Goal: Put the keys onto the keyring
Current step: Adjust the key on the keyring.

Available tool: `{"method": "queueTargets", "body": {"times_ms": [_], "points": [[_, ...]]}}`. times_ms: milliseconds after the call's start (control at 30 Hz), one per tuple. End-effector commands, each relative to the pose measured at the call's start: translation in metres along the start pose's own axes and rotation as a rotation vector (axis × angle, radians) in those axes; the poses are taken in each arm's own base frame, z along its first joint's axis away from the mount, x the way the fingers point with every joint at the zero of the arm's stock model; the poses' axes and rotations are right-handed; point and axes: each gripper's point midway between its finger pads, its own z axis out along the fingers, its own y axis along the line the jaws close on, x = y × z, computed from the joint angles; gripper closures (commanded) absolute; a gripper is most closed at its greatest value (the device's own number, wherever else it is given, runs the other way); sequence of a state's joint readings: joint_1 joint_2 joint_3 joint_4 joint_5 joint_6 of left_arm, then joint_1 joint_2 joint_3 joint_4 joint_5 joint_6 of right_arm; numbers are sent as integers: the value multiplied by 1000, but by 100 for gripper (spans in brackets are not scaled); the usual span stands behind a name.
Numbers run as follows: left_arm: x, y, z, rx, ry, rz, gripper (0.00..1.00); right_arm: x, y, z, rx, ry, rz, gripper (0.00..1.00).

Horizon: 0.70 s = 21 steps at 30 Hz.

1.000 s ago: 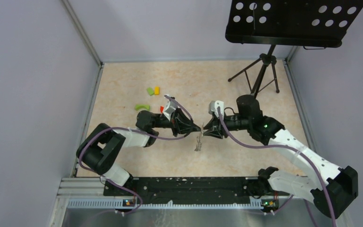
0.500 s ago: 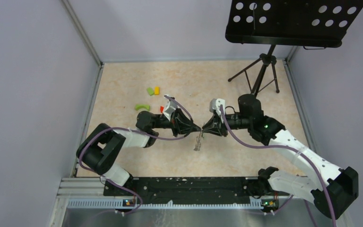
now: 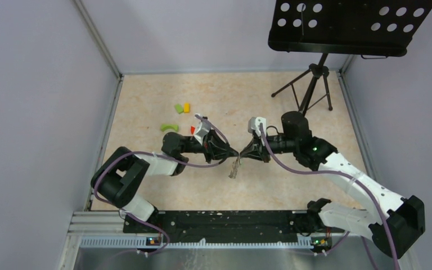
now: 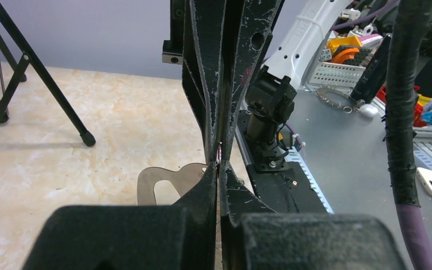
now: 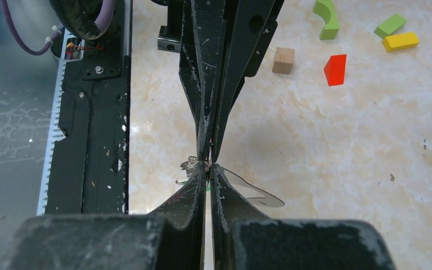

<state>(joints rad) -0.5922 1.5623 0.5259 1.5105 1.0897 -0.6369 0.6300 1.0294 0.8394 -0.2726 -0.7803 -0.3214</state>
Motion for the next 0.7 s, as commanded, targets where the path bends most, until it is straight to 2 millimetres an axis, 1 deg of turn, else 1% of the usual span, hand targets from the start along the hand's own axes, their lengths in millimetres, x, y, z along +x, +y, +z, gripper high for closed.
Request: {"method": "queueTargets", "body": {"times_ms": [0, 100, 133, 200, 267, 300, 400, 467, 533, 667], "points": [[-23, -11, 0, 44, -59, 254, 100, -22, -8, -5, 10, -15, -60, 100], [-17, -4, 0, 33, -14, 306, 100, -19, -14, -7, 27, 45, -50, 100], [-16, -1, 0, 28, 3, 325, 98, -16, -15, -7, 31, 72, -44, 100], [-14, 5, 0, 22, 42, 371, 84, -13, -20, -9, 50, 126, -47, 100], [-14, 10, 1, 25, 82, 395, 73, -10, -25, -9, 72, 187, -53, 100], [-13, 13, 1, 21, 101, 397, 68, -7, -27, -9, 83, 217, -55, 100], [-8, 23, 1, 10, 143, 399, 57, -3, -32, -8, 124, 309, -79, 100], [-6, 28, 1, -6, 165, 385, 54, -4, -33, -6, 147, 356, -105, 100], [-6, 34, 1, -26, 180, 378, 54, -5, -34, -5, 162, 385, -122, 100], [-5, 39, 1, -50, 194, 382, 58, -7, -35, -4, 170, 435, -131, 100]]}}
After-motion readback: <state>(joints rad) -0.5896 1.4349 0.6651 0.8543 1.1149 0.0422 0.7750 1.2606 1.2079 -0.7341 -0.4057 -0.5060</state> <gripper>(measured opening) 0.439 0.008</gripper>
